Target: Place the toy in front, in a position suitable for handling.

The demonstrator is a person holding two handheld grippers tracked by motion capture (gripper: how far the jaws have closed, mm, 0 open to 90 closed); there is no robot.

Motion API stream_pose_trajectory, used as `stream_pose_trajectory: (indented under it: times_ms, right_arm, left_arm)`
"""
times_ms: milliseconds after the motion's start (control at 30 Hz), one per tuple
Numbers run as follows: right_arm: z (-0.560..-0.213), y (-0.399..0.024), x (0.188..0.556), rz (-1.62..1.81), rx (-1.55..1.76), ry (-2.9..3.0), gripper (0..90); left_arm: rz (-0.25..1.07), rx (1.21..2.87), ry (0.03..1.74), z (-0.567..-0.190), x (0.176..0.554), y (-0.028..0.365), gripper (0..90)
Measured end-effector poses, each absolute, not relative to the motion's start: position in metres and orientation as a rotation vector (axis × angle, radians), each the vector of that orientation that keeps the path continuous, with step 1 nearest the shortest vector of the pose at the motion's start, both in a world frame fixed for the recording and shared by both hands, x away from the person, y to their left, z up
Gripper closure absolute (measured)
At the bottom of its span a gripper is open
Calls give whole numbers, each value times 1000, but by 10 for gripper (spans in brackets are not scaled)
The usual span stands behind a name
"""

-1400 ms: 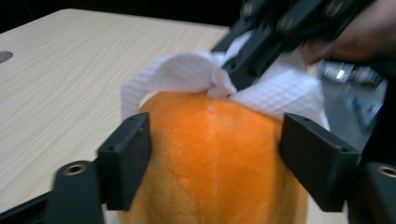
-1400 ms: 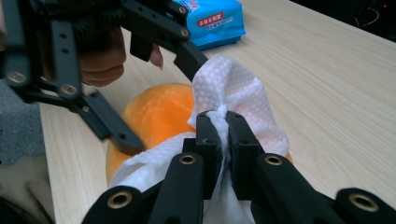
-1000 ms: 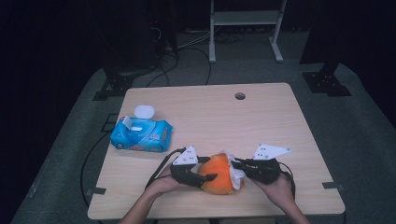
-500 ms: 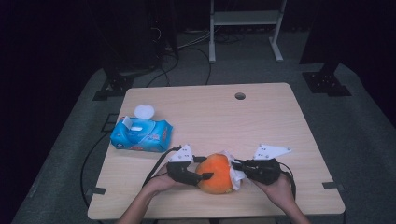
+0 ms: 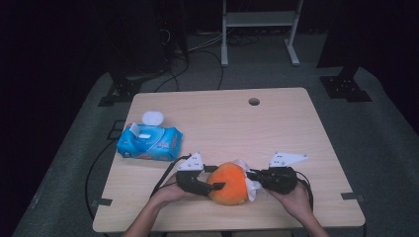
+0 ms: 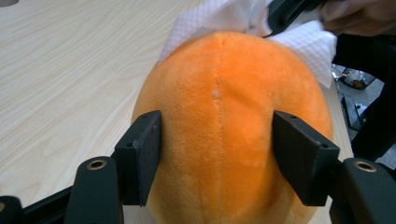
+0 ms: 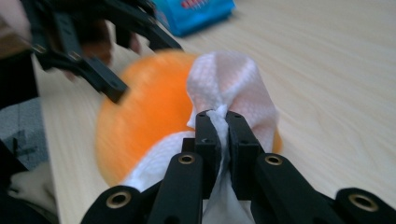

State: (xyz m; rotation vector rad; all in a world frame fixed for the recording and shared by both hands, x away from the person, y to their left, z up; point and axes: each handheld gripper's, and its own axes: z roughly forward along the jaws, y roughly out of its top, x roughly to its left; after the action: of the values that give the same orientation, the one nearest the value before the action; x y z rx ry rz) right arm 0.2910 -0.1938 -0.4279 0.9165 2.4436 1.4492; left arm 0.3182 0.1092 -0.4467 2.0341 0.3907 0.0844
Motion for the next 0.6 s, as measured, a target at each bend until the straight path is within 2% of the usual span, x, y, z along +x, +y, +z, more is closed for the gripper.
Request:
stream_pose_trajectory:
  times_ms: [67,267,467,600]
  right_arm:
    - [-433,-198,293,1373,944,2453,841]
    - [-418,-196,287,1555,888,2399,841]
    - [-427,-194,292,1424,906,2454,840]
    - [-420,-194,290,1431,892,2420,840]
  left_arm:
    - [84,2033,389,-447,318,108,346]
    - [102,2032,379,-446,316,103,343]
    - [97,2027,377,-445,314,101,341]
    - [92,2027,368,-444,314,98,339]
